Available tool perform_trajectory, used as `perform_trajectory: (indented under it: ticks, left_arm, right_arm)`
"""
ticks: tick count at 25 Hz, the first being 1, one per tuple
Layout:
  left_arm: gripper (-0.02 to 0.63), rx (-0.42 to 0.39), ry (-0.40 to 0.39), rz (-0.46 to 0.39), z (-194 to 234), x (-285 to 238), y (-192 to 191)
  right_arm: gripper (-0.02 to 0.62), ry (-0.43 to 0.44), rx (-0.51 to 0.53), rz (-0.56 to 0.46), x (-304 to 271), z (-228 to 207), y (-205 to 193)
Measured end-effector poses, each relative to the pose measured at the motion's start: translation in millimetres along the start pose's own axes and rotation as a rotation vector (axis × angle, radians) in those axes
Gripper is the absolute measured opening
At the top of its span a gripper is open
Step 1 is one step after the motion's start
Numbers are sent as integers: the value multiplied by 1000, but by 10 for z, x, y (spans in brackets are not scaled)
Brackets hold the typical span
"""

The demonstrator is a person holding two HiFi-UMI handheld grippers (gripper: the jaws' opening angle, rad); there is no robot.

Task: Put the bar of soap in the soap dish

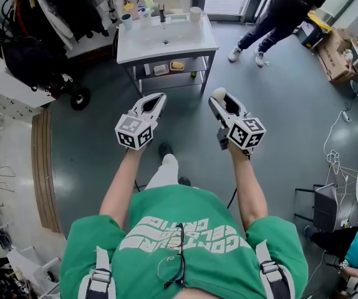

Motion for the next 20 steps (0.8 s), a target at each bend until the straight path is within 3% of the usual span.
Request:
perform_trajectory:
  ticks: [20]
  left_arm:
    - [5, 31, -61, 17, 1430, -1288, 303]
  right_arm:
    - [255, -49, -7, 7, -1596, -728, 473]
Point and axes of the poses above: the fingertips, and each gripper's own axes: x backward along the fingers, z to its left, y out of its top, the point moved 2 cm from there along x, backward along the fingers, and after that the axes turned 5 degrees about y, right-handed, at the moved point
